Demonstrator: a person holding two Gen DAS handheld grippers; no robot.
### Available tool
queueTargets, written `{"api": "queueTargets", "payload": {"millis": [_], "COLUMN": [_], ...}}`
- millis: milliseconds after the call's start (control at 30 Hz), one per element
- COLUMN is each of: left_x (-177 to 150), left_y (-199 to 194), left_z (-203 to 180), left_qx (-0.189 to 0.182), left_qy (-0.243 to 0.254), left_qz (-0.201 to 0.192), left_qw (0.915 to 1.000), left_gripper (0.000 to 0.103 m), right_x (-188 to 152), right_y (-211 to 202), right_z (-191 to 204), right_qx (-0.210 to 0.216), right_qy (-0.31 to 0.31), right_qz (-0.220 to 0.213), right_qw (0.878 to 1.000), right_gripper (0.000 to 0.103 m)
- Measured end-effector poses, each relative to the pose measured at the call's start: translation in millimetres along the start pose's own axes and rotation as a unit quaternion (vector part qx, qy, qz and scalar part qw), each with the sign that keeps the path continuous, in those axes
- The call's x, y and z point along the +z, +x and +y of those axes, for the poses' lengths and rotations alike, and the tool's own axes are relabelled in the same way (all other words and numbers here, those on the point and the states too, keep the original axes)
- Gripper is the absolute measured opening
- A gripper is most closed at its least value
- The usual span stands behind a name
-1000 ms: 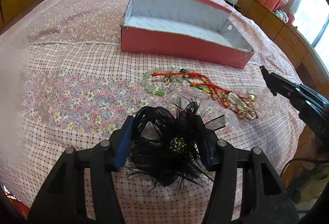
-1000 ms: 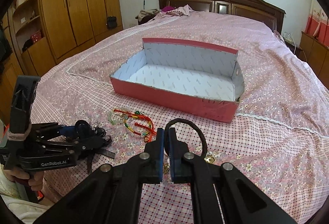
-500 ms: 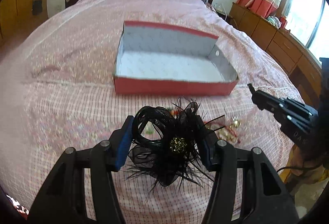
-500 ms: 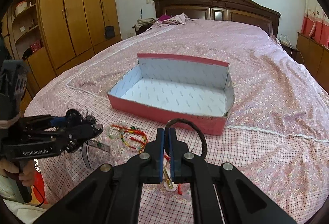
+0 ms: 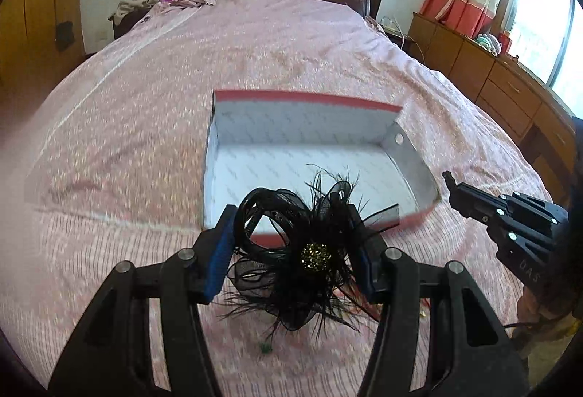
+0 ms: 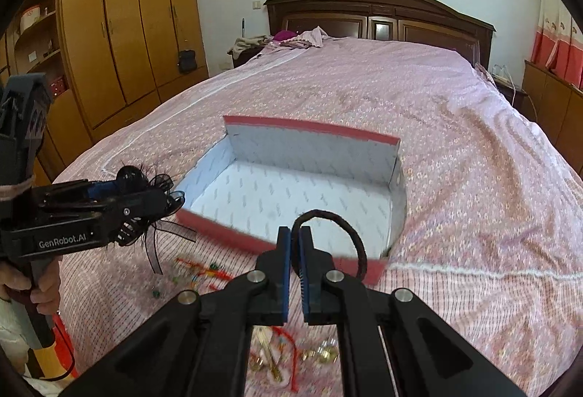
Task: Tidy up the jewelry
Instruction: 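Carry the fascinator and hair tie into the shoebox with both tools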
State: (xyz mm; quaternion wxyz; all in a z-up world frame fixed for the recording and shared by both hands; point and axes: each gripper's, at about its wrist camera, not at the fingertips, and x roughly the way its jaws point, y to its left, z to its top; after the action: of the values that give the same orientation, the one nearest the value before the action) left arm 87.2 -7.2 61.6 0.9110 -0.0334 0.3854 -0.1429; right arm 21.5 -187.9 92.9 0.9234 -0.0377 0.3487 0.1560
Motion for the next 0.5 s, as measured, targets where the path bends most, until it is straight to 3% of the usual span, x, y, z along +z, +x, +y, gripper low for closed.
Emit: {"api": "queueTargets", "payload": {"millis": [500], "left_x": [42.8], "left_y": [64.7], "left_z": [8.7], "left_qx": [0.021], "left_qy": [-0.004], "left_qz": [-0.001], "left_qw": [0.9998], "left_gripper": [0.049], "right_x": [42.8], "right_y": [73.3], "right_z": [-28.0], "right_qx": [-0.021], "right_qy": [-0.006], "right_qz": [0.028], "right_qw": [0.999], "right_gripper": [0.006]}}
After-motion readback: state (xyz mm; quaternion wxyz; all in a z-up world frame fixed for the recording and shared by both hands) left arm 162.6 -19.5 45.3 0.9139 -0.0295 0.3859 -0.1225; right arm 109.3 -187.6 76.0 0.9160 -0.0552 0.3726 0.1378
